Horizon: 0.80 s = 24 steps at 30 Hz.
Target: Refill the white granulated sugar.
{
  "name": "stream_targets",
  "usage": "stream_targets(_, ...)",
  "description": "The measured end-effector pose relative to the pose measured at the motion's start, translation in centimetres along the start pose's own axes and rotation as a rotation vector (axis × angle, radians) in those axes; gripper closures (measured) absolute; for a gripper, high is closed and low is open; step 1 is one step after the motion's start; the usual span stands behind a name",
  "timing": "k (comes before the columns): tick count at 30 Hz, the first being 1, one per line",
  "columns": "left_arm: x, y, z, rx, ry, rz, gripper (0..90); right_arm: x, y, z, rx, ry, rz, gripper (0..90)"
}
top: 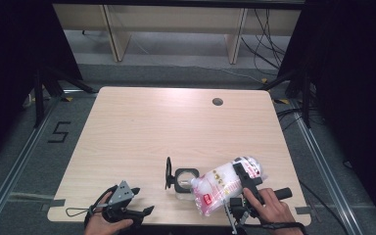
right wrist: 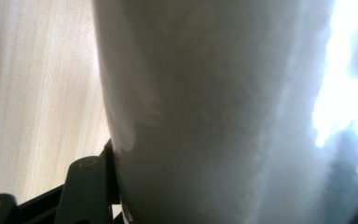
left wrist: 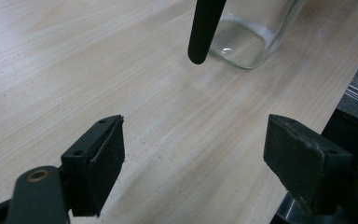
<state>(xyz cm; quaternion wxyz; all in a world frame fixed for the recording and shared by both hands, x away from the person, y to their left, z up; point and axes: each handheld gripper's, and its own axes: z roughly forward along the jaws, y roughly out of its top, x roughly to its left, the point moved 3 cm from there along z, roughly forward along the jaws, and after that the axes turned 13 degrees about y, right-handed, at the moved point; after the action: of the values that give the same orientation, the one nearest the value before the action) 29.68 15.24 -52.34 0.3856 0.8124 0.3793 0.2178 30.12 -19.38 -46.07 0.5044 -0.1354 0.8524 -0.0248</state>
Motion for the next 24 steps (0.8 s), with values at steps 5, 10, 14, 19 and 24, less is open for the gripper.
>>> stream_targets(5,-0.07,-0.01,0.03,-0.009,-0.006,-0.011,19.8,-0.3,0.07,0.08,-0.004,-0.01,-0.039,40.5)
stream_targets(10,-0.15,0.0,0.14,-0.01,-0.012,-0.022,19.8,-0.35,-0.07,-0.21,0.016,0.001,-0.018,40.6)
stream_targets(14,-0.09,-0.02,0.04,-0.008,-0.007,-0.011,19.8,-0.19,-0.15,-0.05,0.006,-0.005,0.005,40.7)
stream_targets(19,-0.1,-0.02,0.06,-0.008,-0.008,-0.014,19.8,-0.6,-0.05,-0.36,0.01,-0.022,-0.011,40.8)
stream_targets(24,-0.19,0.01,0.05,-0.011,-0.009,-0.023,19.8,-0.57,-0.22,-0.21,0.003,-0.024,-0.02,40.8)
